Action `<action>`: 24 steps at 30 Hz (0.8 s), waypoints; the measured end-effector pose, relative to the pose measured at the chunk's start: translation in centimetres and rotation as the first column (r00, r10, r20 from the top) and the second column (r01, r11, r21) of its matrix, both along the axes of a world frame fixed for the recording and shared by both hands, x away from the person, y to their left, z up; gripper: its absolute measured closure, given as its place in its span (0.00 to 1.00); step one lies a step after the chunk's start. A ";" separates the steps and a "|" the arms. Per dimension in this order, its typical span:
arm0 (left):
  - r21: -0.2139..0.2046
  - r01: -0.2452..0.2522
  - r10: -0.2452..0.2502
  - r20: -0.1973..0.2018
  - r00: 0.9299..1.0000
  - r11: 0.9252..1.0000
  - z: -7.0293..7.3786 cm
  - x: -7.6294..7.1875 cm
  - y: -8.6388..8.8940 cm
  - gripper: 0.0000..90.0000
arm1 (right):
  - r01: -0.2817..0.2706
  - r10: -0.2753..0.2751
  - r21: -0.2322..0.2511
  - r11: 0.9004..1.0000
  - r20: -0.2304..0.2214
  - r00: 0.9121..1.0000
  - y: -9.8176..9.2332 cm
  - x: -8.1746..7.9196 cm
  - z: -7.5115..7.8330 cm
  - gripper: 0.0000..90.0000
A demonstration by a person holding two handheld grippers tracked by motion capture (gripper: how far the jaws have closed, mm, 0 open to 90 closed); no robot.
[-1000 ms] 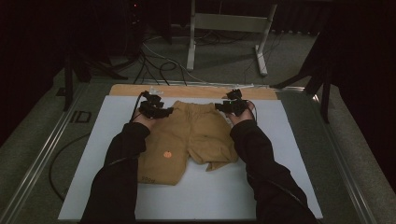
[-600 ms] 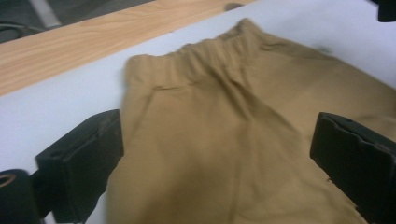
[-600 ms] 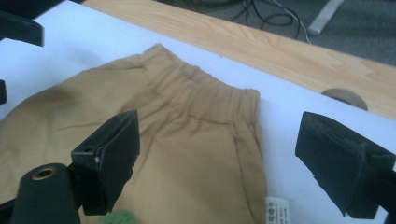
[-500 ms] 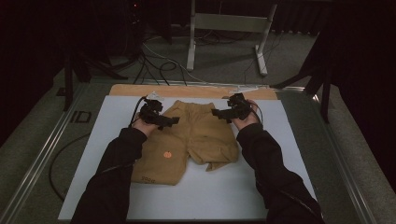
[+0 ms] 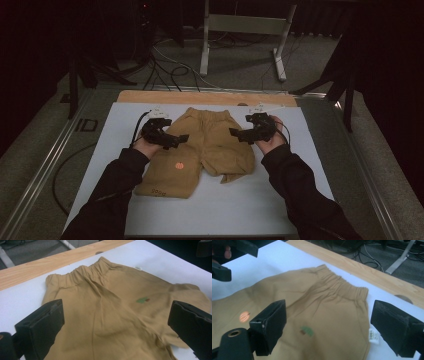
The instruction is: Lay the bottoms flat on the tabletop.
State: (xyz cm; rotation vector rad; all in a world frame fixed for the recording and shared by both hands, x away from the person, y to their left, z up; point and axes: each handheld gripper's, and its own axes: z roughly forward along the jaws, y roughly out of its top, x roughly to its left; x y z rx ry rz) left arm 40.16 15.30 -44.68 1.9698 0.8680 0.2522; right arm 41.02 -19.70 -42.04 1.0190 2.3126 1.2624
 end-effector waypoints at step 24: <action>0.003 0.050 -0.050 0.042 0.998 0.999 -2.0 -10.8 3.9 0.01 | -0.184 0.183 0.021 0.983 0.037 0.982 3.6 -8.0 -1.6 0.13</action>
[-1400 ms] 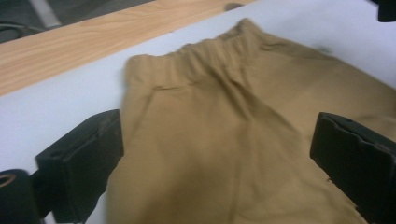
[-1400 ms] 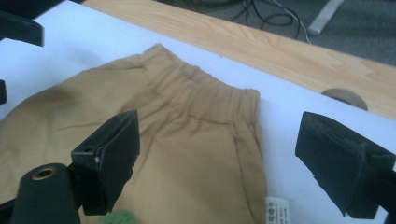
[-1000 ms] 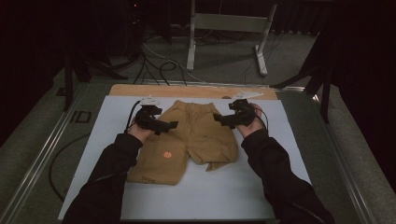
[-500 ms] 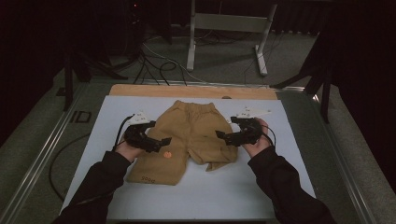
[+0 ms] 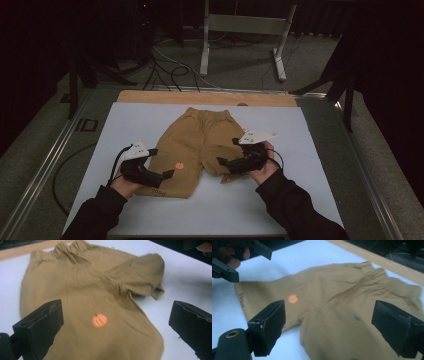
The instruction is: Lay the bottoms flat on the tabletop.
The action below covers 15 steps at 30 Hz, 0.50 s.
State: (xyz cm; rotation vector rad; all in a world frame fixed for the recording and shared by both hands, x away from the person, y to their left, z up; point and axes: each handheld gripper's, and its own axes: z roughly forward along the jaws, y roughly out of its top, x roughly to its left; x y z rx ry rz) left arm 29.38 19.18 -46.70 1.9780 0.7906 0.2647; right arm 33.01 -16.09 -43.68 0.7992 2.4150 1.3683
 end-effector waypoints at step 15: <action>0.031 -0.087 0.084 0.082 0.993 0.996 0.6 -3.2 4.5 0.01 | -0.274 0.270 -0.027 0.961 -0.101 0.958 9.3 -2.2 -4.0 0.19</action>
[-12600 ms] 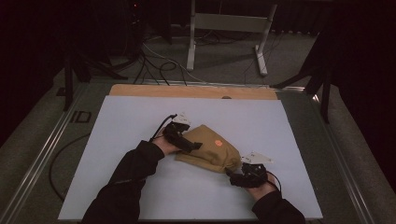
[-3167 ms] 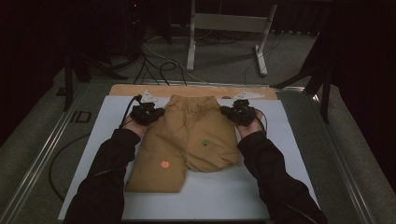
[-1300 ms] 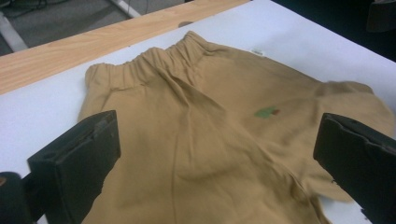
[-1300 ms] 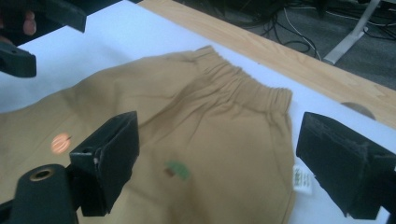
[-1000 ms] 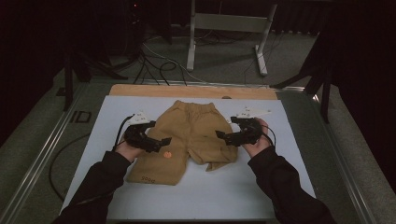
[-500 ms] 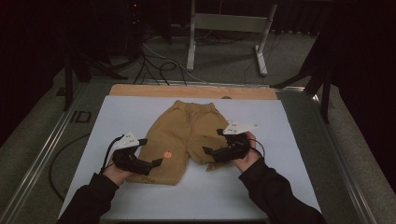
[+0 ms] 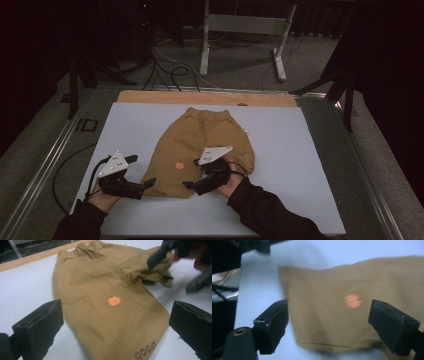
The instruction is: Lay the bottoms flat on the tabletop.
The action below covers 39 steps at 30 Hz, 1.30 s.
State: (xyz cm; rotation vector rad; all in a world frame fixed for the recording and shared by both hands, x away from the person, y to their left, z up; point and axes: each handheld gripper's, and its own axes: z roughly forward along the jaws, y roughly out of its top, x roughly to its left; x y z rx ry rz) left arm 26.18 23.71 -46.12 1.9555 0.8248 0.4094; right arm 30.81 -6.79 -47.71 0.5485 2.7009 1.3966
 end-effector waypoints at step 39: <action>0.006 0.061 -0.061 -0.048 0.997 0.998 0.7 2.7 -1.3 0.12 | 0.111 -0.110 0.000 0.994 0.168 0.980 1.6 1.4 2.4 0.99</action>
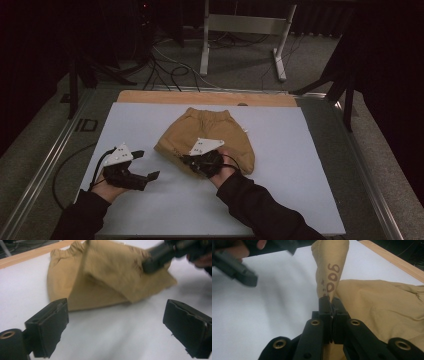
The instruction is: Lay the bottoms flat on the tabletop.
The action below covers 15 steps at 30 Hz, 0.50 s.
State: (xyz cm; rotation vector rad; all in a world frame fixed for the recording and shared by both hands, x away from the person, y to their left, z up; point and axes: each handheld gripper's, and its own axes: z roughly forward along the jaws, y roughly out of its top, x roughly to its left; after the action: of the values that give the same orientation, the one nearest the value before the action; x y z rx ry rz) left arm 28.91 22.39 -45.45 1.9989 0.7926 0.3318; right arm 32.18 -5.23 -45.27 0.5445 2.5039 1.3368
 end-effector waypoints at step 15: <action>0.031 0.012 -0.013 0.035 0.999 0.999 0.6 2.1 -1.0 0.63 | -0.013 0.013 -0.005 1.000 -0.001 1.000 0.3 -0.4 0.1 0.99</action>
State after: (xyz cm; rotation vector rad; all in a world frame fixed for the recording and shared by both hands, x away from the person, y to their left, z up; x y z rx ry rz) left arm 31.01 21.41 -44.86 2.0203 0.7566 0.3726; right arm 31.78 -4.94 -45.22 0.5293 2.5153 1.3349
